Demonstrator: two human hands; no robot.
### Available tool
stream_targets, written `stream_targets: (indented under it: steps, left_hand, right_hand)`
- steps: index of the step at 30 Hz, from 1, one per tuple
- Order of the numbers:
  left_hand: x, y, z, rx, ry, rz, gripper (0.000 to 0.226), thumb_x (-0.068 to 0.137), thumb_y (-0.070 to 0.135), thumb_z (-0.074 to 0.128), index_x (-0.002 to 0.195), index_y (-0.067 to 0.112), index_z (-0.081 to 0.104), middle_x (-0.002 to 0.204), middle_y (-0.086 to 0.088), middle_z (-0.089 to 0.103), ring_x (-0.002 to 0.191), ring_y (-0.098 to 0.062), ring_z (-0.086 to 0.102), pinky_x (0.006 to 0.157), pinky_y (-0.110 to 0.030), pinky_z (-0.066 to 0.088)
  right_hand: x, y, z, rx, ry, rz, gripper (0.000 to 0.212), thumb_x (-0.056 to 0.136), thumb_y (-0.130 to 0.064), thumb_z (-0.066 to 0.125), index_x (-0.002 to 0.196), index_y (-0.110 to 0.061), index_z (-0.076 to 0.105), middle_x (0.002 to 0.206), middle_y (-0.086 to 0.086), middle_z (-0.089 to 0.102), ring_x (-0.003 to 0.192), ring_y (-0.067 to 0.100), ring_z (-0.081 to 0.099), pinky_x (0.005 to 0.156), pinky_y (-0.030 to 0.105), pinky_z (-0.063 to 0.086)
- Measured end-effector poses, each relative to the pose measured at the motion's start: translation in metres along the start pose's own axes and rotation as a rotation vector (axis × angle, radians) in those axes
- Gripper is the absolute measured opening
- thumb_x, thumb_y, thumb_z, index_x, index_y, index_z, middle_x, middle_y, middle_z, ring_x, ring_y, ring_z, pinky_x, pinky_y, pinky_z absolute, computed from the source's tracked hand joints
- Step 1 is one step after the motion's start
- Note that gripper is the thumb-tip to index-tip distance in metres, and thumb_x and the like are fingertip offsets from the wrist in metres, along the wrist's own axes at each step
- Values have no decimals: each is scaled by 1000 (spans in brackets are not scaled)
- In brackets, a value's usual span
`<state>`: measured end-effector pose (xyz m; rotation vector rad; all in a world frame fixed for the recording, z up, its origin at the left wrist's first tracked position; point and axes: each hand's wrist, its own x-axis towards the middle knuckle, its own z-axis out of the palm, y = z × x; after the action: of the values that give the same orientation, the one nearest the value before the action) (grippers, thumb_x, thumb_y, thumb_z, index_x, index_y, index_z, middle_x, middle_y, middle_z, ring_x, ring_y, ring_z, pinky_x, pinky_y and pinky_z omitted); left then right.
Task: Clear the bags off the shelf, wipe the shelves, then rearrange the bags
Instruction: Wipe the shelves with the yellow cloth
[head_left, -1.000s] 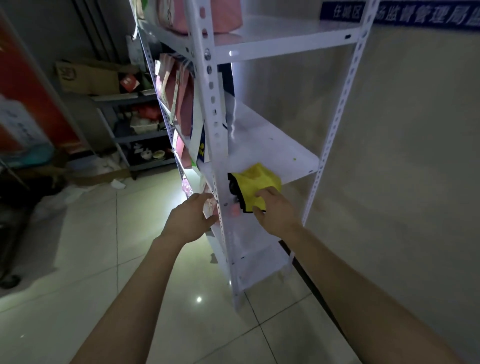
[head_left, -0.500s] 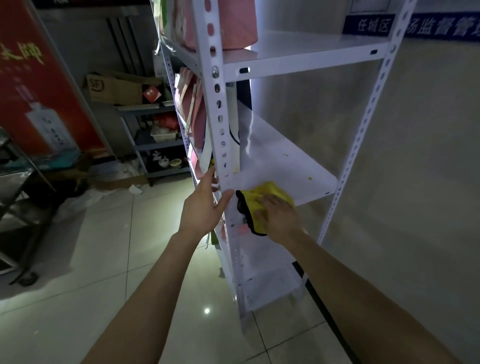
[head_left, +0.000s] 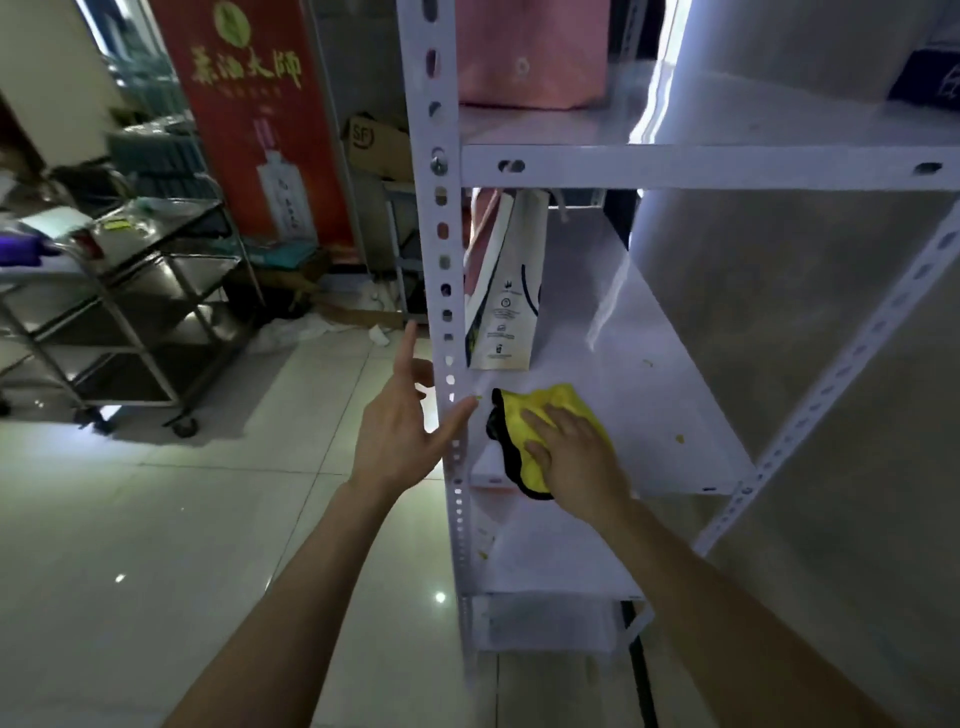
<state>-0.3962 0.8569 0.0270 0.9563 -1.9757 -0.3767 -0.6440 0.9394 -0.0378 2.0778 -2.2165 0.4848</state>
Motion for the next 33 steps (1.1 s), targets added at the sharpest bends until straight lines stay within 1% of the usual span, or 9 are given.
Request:
stream_targets:
  steps: [2, 4, 7, 9, 12, 18, 22, 27, 33]
  left_hand:
    - [0, 13, 6, -1, 73, -3, 102, 94, 78, 61, 168, 51, -5, 122, 40, 57, 92, 8, 65, 73, -26, 57]
    - [3, 23, 11, 5, 172, -4, 94, 100, 73, 56, 167, 51, -7, 123, 38, 58, 91, 13, 65, 72, -18, 52]
    - [16, 35, 13, 41, 284, -8, 90, 107, 64, 51, 169, 44, -11, 130, 8, 66, 87, -13, 74, 70, -40, 63]
    - [26, 40, 16, 111, 324, 1, 83, 111, 61, 43, 171, 36, -9, 111, -1, 70, 70, -27, 70, 60, -48, 60]
    - [34, 47, 25, 184, 400, -61, 77, 112, 63, 30, 170, 29, -7, 85, 4, 60, 57, -26, 59, 54, -46, 54]
    - [33, 42, 33, 187, 475, -70, 72, 113, 61, 28, 168, 30, -6, 85, 3, 52, 56, -21, 50, 53, -32, 39]
    - [35, 38, 31, 182, 462, -67, 75, 113, 59, 30, 170, 28, -7, 84, 2, 53, 56, -19, 51, 50, -38, 47]
    - [36, 37, 32, 165, 494, -64, 76, 113, 58, 31, 170, 23, -3, 82, 9, 45, 55, -17, 46, 48, -39, 44]
    - [37, 34, 34, 120, 449, -50, 75, 112, 61, 30, 170, 29, -7, 91, -12, 66, 57, -25, 52, 51, -41, 46]
  right_hand:
    - [-5, 4, 3, -11, 26, -53, 43, 109, -33, 55, 150, -23, 59, 153, 17, 54, 137, 38, 53, 114, 49, 41]
    - [-7, 7, 4, -21, 30, -83, 42, 108, -37, 52, 147, -26, 62, 153, 14, 54, 136, 37, 52, 114, 49, 41]
    - [-8, 9, 1, -18, 40, -125, 41, 106, -42, 50, 142, -28, 64, 152, 7, 55, 136, 33, 52, 113, 47, 40]
    - [-8, 11, -1, -13, 19, -145, 41, 106, -43, 50, 143, -29, 62, 153, 4, 54, 138, 30, 50, 114, 47, 38]
    - [-6, 12, -1, 32, 16, -141, 41, 106, -41, 51, 143, -29, 63, 154, 4, 54, 140, 30, 49, 116, 48, 37]
    - [42, -25, 0, -10, -123, -134, 51, 108, -43, 36, 158, -40, 40, 165, -1, 37, 148, 28, 34, 121, 50, 27]
    - [67, -50, 6, 50, -210, -113, 52, 110, -47, 28, 162, -44, 30, 173, -2, 23, 156, 32, 22, 125, 55, 17]
    - [25, -39, -2, 23, -144, -127, 46, 110, -45, 32, 153, -39, 47, 162, -3, 43, 151, 28, 34, 122, 50, 25]
    - [-18, -23, 5, 40, -41, -80, 41, 105, -43, 42, 141, -39, 60, 148, -7, 56, 136, 26, 47, 111, 51, 38]
